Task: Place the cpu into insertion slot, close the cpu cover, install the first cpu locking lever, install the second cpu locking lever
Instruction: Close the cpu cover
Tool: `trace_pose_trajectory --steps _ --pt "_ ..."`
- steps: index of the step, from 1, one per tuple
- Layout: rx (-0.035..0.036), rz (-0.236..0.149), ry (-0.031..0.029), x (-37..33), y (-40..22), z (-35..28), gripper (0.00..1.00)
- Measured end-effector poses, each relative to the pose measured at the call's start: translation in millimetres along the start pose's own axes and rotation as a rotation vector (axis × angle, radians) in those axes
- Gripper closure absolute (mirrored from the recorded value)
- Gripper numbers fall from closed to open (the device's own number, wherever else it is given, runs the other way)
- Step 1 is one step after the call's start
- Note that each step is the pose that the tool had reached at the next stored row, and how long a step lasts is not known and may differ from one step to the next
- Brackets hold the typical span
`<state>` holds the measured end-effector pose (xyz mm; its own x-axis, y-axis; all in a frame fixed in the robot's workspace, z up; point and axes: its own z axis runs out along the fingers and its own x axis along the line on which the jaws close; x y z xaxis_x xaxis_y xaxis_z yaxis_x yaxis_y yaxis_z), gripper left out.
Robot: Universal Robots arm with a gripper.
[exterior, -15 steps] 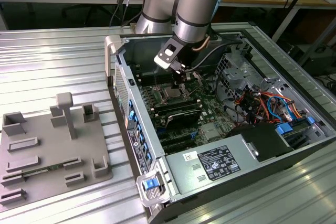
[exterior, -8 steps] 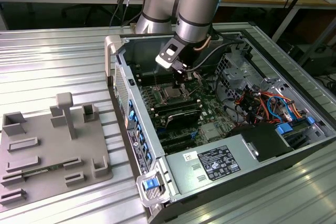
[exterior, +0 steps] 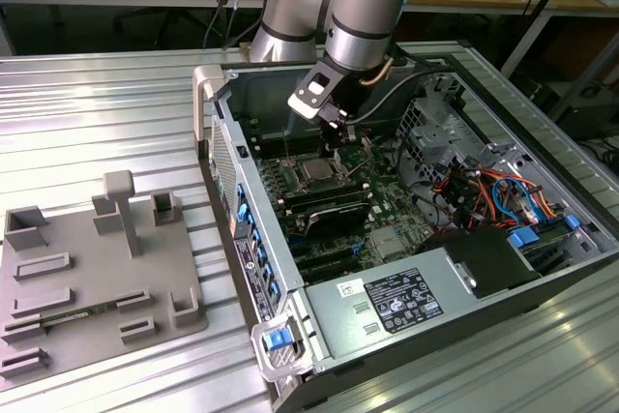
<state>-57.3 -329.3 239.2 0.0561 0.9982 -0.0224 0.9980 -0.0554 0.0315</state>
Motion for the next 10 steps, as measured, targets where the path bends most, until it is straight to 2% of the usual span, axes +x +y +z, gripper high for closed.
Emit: trace_pose_trajectory --steps 3,5,8,10 --pt "0.0004 0.0 0.0 0.3 5.4 -0.5 0.89" --pt "0.0006 0.0 -0.0001 0.3 6.0 -0.5 0.89" --pt "0.0005 -0.001 0.0 0.2 6.2 -5.7 0.89" --pt "0.0004 -0.001 0.0 0.0 6.5 -13.0 0.89"
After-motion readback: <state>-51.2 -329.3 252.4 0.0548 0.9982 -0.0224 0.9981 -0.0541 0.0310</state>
